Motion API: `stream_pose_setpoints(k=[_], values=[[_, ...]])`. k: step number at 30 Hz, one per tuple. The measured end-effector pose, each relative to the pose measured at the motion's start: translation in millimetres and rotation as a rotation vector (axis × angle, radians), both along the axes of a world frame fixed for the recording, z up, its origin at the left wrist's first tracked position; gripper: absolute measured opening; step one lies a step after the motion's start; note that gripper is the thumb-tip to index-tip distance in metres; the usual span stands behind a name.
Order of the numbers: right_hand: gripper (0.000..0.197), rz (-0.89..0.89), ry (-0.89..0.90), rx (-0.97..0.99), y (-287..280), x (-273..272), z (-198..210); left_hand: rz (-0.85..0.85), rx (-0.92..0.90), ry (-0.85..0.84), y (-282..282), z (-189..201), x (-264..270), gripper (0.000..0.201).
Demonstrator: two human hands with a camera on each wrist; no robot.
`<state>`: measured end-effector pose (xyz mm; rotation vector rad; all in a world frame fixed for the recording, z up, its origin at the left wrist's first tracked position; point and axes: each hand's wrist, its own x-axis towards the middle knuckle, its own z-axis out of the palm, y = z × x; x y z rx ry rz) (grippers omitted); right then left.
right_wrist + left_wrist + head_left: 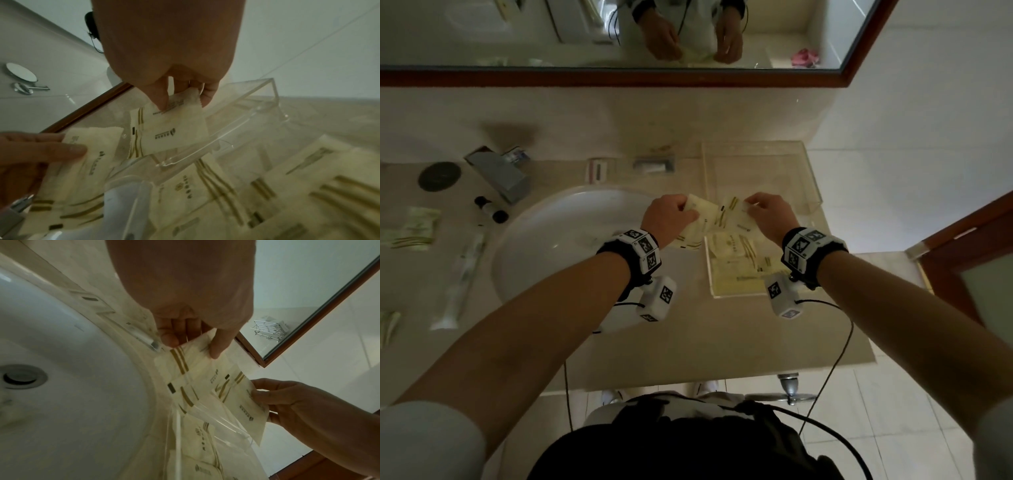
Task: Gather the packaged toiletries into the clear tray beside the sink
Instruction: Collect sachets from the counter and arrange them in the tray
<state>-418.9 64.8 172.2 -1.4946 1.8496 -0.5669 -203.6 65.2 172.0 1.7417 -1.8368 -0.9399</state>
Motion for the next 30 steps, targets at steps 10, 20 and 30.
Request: stream_pose_setpoints(k=[10,20,30], values=[[0.031,0.176,0.194,0.029,0,-54,-15,-0.019,0.033,-0.019,0,-8,-49,0.025],[0.035,0.240,0.438,0.091,1,-78,-46,-0.033,0.028,-0.052,-2,-17,-65,0.018],[0.046,0.411,0.586,0.008,3,-90,-46,-0.043,0.030,-0.044,-2,-23,-69,0.018]])
